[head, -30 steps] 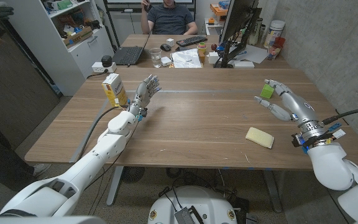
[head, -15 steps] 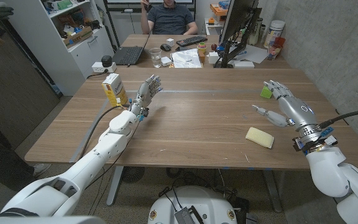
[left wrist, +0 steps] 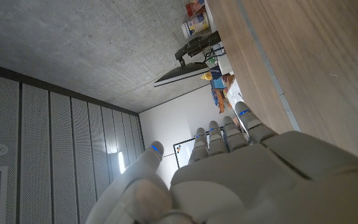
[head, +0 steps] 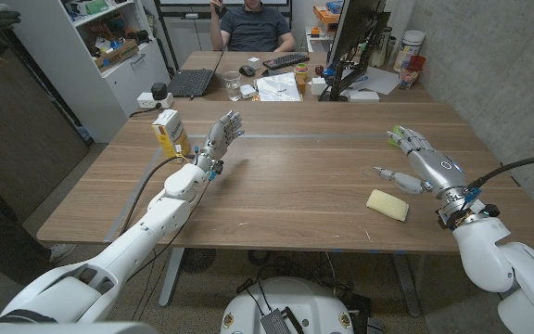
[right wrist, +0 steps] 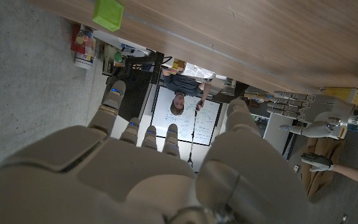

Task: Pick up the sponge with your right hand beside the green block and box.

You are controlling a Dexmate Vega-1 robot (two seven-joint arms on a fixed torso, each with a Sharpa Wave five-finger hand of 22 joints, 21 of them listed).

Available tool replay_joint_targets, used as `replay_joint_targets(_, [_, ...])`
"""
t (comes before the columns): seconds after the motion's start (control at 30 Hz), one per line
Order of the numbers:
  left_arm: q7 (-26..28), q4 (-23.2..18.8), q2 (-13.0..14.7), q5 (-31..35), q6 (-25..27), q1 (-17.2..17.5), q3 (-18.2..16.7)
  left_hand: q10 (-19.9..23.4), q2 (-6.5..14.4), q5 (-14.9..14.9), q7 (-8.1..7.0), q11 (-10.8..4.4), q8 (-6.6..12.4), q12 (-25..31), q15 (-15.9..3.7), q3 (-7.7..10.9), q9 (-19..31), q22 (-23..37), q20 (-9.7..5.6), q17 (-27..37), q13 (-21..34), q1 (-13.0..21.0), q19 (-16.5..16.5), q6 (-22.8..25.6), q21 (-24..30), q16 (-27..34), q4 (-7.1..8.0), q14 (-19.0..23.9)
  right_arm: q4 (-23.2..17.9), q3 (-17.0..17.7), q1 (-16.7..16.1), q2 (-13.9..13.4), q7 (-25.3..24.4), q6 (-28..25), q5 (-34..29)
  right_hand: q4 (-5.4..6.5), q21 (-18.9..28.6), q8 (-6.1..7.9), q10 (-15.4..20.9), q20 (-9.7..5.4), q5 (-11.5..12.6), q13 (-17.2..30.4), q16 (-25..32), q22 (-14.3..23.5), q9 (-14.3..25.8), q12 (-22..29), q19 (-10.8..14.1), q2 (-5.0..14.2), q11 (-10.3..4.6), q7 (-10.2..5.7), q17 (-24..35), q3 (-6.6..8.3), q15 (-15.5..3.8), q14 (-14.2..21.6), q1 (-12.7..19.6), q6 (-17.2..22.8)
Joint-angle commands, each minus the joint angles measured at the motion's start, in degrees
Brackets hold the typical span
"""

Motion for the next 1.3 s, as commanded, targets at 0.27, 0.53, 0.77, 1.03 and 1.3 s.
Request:
replay_joint_targets(0.27, [-0.2, 0.8, -0.4, 0.4, 0.2, -0.9, 0.4, 0.1, 0.1, 0.2, -0.04, 0.01, 0.38, 0.3, 0.24, -0.08, 0.2, 0.3, 0.17, 0.1, 0.2, -0.2, 0.1, 0.5, -0.4, 0.2, 0.07, -0.3, -2.5, -3.6, 1.2, -4.7, 12.5, -12.6, -5.3, -0.28, -0.5, 0.38, -2.4, 0.44, 0.9, 0.1, 0.1, 0.0, 0.2, 0.4, -1.2, -0.31, 0.15, -1.35, 0.0, 0.04, 0.72, -2.2, 2.2, -0.4])
replay_joint_targets(0.53, [-0.7, 1.3, -0.5, 0.3, 0.1, -1.2, 0.4, 0.0, 0.1, 0.2, -0.08, 0.02, 0.38, 0.3, 0.22, -0.13, 0.2, 0.3, 0.15, 0.1, 0.2, -0.2, 0.1, 0.5, -0.5, 0.2, 0.06, -0.3, -2.9, -4.0, 1.4, -5.8, 14.8, -15.1, -3.5, -0.17, -0.4, 0.03, -3.4, 0.48, 1.1, 0.0, 0.3, 0.1, 0.2, 0.4, -1.5, -0.51, 0.28, -2.41, 0.0, -0.18, 1.24, -2.3, 2.8, -1.4])
replay_joint_targets(0.77, [-0.7, 1.5, -0.5, 0.2, -0.1, -1.1, 0.3, 0.0, 0.0, 0.2, -0.1, 0.0, 0.36, 0.3, 0.22, -0.19, 0.2, 0.3, 0.16, 0.1, 0.2, -0.2, 0.1, 0.4, -0.5, 0.2, 0.05, -0.3, -3.0, -5.3, 2.1, -8.3, 17.6, -17.4, -3.2, -0.07, -0.3, -0.25, -4.0, 0.52, 1.2, 0.0, 0.3, 0.1, 0.2, 0.5, -1.6, -0.48, 0.4, -3.82, 0.0, -0.27, 1.53, -2.7, 3.3, -2.5])
replay_joint_targets(1.03, [-0.9, 1.7, -0.4, -0.1, -0.5, -0.7, 0.1, -0.1, 0.0, 0.2, -0.09, -0.01, 0.37, 0.2, 0.28, -0.24, 0.2, 0.3, 0.15, 0.1, 0.2, -0.2, 0.1, 0.4, -0.5, 0.2, 0.06, -0.4, -2.9, -7.6, 3.8, -10.6, 19.5, -19.9, -2.1, -0.03, -0.2, -1.0, -5.1, 0.52, 1.5, 0.0, 0.5, 0.1, 0.3, 0.6, -1.6, -0.39, 0.48, -4.56, 0.0, -0.35, 1.63, -3.0, 4.6, -6.4])
replay_joint_targets(1.3, [-0.9, 1.7, -0.4, -0.2, -0.7, -0.5, 0.0, 0.0, 0.0, 0.2, -0.07, 0.03, 0.36, 0.3, 0.31, -0.3, 0.2, 0.3, 0.15, 0.1, 0.2, -0.2, 0.1, 0.4, -0.6, 0.2, 0.08, -0.3, -3.1, -8.9, 4.4, -13.4, 20.3, -21.5, -0.9, -0.04, -0.1, -0.9, -5.6, 0.52, 1.6, 0.0, 0.6, 0.2, 0.3, 0.6, -1.6, -0.42, 0.36, -4.73, 0.0, -0.42, 1.53, -3.0, 5.2, -7.2])
